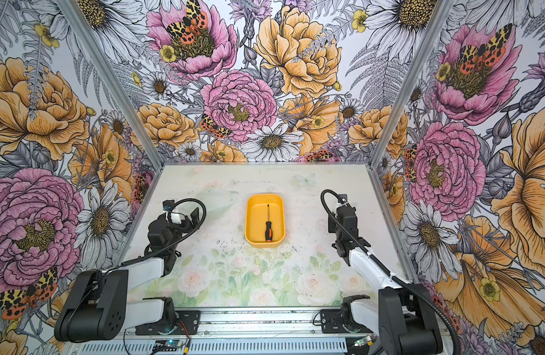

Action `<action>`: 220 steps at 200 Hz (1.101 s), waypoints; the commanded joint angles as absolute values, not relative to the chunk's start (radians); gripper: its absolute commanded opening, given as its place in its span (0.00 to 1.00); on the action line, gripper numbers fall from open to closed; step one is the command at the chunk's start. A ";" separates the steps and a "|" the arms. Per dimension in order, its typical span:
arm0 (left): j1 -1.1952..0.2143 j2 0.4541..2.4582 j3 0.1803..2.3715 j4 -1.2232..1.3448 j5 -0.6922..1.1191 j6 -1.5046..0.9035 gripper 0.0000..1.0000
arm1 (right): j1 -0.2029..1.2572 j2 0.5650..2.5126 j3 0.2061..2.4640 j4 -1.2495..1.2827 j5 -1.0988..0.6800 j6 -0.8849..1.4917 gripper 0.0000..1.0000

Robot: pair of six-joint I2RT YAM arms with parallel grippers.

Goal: Put the screwdriver in the bin
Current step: Reset both arms

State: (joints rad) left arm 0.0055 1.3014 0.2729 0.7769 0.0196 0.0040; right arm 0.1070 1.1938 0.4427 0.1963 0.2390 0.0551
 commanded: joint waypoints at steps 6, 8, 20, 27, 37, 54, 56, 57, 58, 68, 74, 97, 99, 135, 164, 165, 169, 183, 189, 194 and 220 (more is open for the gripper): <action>0.025 1.329 0.262 0.940 0.051 0.022 0.99 | 0.104 1.264 0.408 0.536 0.239 0.027 0.57; 0.026 1.334 0.260 0.950 0.054 0.023 0.99 | 0.104 1.269 0.407 0.543 0.240 0.027 0.57; 0.029 1.366 0.249 1.008 0.056 0.023 0.99 | 0.103 1.302 0.403 0.583 0.238 0.026 0.57; 0.030 1.385 0.242 1.042 0.056 0.024 0.99 | 0.102 1.321 0.406 0.603 0.239 0.028 0.57; 0.035 1.413 0.237 1.079 0.063 0.021 0.99 | 0.103 1.347 0.408 0.636 0.251 0.036 0.57; 0.039 1.465 0.238 1.132 0.068 0.019 0.99 | 0.103 1.382 0.431 0.638 0.265 0.031 0.57; 0.040 1.472 0.238 1.139 0.069 0.020 0.99 | 0.103 1.386 0.433 0.641 0.265 0.029 0.57; 0.040 1.476 0.239 1.142 0.069 0.019 0.99 | 0.102 1.387 0.432 0.643 0.265 0.027 0.57; 0.040 1.479 0.238 1.146 0.070 0.019 0.99 | 0.102 1.389 0.432 0.648 0.265 0.025 0.57; 0.040 1.513 0.238 1.181 0.069 0.018 0.99 | 0.103 1.398 0.432 0.666 0.265 0.011 0.57; 0.040 1.534 0.239 1.200 0.069 0.016 0.99 | 0.100 1.408 0.427 0.691 0.268 0.005 0.57; 0.043 1.565 0.236 1.226 0.066 0.012 0.99 | 0.098 1.469 0.430 0.744 0.274 -0.005 0.57; 0.043 1.560 0.235 1.222 0.065 0.013 0.99 | 0.097 1.467 0.434 0.732 0.276 -0.001 0.57; 0.033 1.562 0.266 1.169 0.080 0.030 0.99 | 0.030 1.497 0.428 0.774 0.200 0.056 0.57; 0.018 1.549 0.341 1.007 0.088 0.059 0.99 | 0.004 1.532 0.396 0.851 0.159 0.076 0.57; 0.018 1.549 0.341 1.006 0.088 0.059 0.99 | 0.003 1.531 0.396 0.849 0.157 0.078 0.57; 0.018 1.550 0.342 1.004 0.088 0.059 0.99 | 0.002 1.533 0.395 0.855 0.154 0.079 0.57; 0.022 1.550 0.345 1.003 0.098 0.060 0.99 | 0.000 1.533 0.396 0.852 0.151 0.079 0.58; 0.023 1.551 0.347 0.999 0.103 0.059 0.99 | 0.000 1.536 0.395 0.861 0.149 0.077 0.58; 0.024 1.552 0.345 1.002 0.105 0.059 0.99 | -0.001 1.536 0.394 0.860 0.148 0.077 0.58; 0.040 1.553 0.349 0.998 0.158 0.056 0.99 | -0.003 1.536 0.396 0.857 0.146 0.079 0.59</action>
